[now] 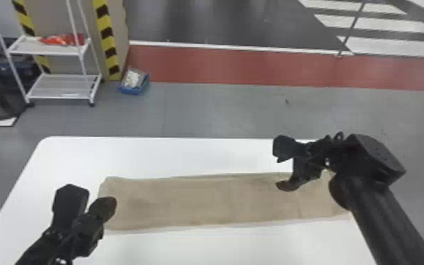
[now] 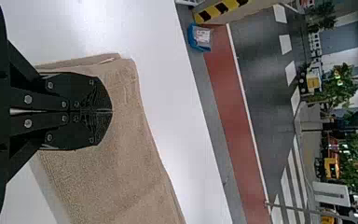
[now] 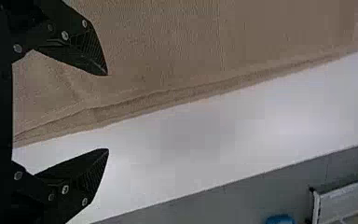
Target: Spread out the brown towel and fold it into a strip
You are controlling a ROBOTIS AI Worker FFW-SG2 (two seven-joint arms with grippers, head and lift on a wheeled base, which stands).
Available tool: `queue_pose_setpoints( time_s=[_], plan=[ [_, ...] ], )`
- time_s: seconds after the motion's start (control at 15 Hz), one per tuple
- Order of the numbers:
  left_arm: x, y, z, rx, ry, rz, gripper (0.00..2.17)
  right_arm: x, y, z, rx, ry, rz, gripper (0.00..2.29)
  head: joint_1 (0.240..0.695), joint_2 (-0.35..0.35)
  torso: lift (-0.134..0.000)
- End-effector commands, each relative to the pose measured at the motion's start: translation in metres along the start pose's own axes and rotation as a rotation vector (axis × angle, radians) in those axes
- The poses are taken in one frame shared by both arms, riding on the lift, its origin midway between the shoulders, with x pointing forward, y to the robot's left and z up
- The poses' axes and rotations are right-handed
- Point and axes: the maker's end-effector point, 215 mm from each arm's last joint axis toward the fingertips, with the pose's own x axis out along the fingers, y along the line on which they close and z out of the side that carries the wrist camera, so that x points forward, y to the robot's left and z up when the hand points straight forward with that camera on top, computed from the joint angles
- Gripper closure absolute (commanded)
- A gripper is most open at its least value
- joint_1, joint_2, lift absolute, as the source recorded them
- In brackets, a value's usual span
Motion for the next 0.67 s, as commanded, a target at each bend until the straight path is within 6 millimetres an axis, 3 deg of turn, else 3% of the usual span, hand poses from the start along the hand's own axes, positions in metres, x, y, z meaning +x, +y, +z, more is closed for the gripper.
queue_pose_setpoints(
  time_s=[0.0, 0.27, 0.6],
  plan=[
    [-0.002, 0.003, 0.0, 0.003, -0.011, 0.005, 1.21, 0.017, 0.015, 0.006, -0.051, -0.004, 0.041, 0.41, 0.695, -0.091, 0.0],
    [-0.005, 0.002, -0.001, 0.018, -0.026, 0.005, 1.22, 0.021, 0.003, -0.001, -0.024, 0.003, 0.047, 0.59, 0.695, -0.072, 0.0],
    [-0.007, 0.001, -0.002, 0.035, -0.036, 0.009, 1.22, 0.019, -0.001, -0.014, 0.018, 0.009, 0.068, 0.59, 0.695, -0.083, 0.0]
  ],
)
